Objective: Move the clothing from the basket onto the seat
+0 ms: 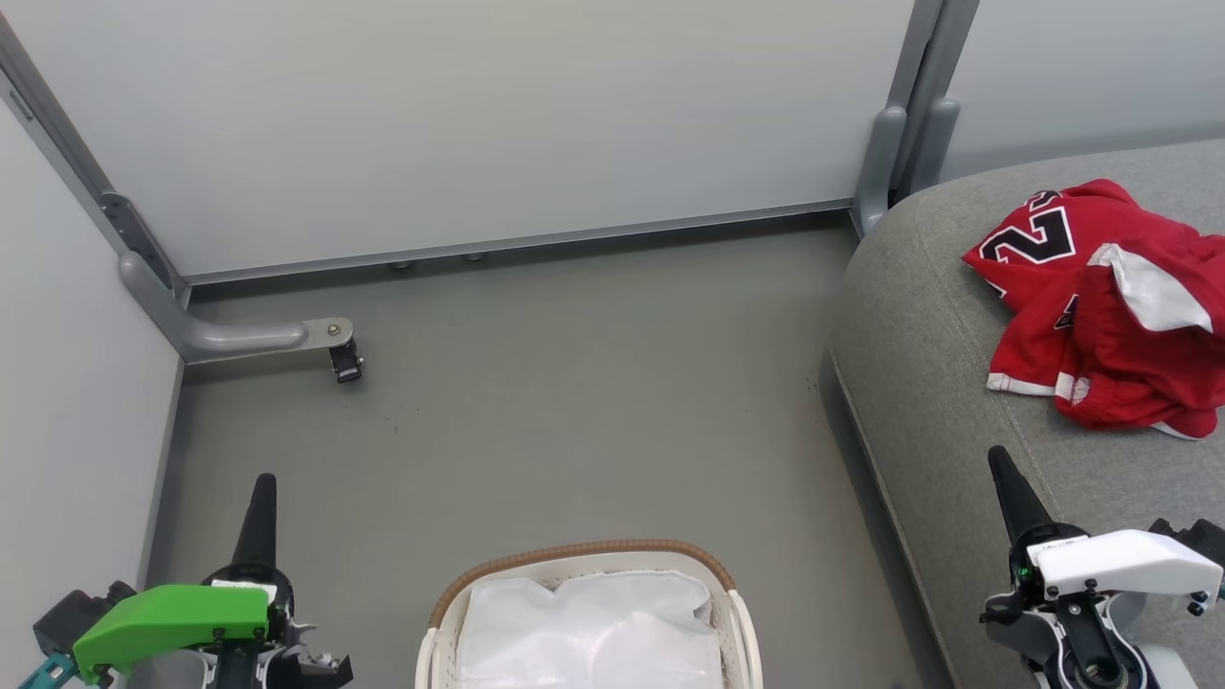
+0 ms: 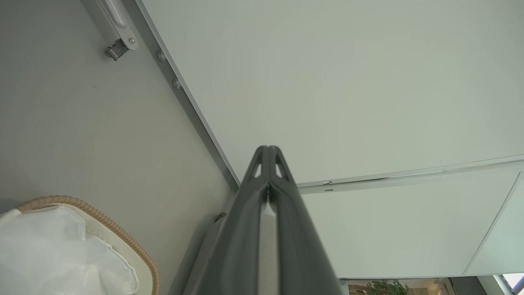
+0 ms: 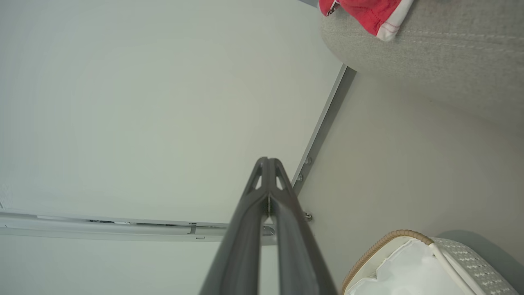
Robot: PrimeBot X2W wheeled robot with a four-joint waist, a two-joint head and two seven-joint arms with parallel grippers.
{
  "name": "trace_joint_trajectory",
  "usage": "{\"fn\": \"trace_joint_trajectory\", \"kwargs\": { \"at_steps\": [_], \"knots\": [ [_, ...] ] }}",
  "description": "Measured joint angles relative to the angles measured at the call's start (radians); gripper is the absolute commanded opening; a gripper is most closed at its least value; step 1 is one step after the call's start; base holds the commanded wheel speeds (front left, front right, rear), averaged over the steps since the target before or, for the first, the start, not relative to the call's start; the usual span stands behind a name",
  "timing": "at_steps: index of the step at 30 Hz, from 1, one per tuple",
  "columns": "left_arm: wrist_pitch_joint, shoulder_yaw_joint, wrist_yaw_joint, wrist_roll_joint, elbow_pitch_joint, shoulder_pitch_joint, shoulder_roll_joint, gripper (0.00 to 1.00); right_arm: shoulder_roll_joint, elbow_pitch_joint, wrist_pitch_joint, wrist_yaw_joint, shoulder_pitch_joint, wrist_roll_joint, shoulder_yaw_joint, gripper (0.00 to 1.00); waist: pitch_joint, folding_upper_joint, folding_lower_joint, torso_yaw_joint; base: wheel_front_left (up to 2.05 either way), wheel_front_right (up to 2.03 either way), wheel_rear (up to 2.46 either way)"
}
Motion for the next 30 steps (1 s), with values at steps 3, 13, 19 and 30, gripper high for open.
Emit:
{"fn": "trace_joint_trajectory", "kwargs": {
  "at_steps": [3,13,19,30],
  "knots": [
    [0.006,0.002,0.000,-0.022,-0.001,-0.002,0.000,0.00,0.000,0.000,0.006,0.000,-0.001,0.022,-0.003,0.00,-0.001,0.0000,0.0000,0.000,0.00,0.00,0.00],
    [0.027,0.008,0.000,-0.094,-0.004,-0.011,0.000,0.00,0.000,-0.002,0.028,0.000,-0.002,0.099,-0.012,0.00,-0.003,0.0000,0.0000,-0.001,0.00,0.00,0.00],
    [0.040,0.012,-0.003,-0.138,-0.007,-0.015,0.000,0.00,0.000,-0.002,0.039,0.000,-0.003,0.143,-0.017,0.00,-0.004,0.0000,0.0000,-0.002,0.00,0.00,0.00],
    [0.059,0.020,-0.004,-0.213,-0.012,-0.025,0.001,0.00,-0.001,-0.003,0.062,0.000,-0.009,0.223,-0.027,0.00,-0.007,0.0000,0.0000,-0.003,0.00,0.00,0.00]
  ]
}}
